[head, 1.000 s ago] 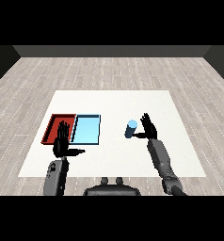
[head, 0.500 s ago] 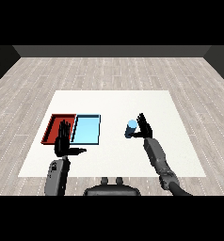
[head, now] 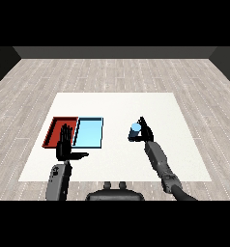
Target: Pick the blue can and put it in the blue box
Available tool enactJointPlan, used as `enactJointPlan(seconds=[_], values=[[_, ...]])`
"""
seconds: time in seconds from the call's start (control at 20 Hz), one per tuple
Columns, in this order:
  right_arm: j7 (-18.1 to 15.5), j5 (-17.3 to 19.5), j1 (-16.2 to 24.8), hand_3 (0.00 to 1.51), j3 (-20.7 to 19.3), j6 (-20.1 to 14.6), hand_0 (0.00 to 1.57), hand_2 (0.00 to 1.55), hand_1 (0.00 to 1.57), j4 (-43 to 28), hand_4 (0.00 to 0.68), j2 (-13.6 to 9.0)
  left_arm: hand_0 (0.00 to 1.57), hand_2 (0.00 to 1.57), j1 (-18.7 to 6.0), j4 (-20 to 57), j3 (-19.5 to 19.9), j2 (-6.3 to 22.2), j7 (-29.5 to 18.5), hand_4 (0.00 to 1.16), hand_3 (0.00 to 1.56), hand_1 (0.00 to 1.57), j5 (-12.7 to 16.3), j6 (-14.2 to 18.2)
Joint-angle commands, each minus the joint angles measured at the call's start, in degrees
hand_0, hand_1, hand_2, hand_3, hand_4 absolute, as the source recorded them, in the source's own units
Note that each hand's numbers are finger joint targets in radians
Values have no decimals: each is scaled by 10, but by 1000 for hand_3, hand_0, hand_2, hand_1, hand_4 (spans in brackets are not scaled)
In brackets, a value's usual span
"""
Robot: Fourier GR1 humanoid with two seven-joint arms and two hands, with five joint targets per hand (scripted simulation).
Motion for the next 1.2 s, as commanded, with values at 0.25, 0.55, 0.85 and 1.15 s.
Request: enactJointPlan(seconds=[0.25,0.55,0.85,1.15], values=[[-47,14,-75,0,-13,5,0,0,0,117,0,-3,0,0,2,0,13,9,-6,0,0,0,11,-12],[-19,9,-57,0,-9,-4,0,0,0,78,0,3,0,0,-17,-13,2,-4,27,0,0,0,2,13],[-45,13,-96,0,-26,-19,0,0,0,147,0,0,0,0,31,-18,-4,-5,-20,0,0,0,-4,-7],[-39,51,-88,1445,0,-83,1563,1481,1563,149,659,-3,0,0,1,22,16,8,-19,0,0,0,5,-16]])
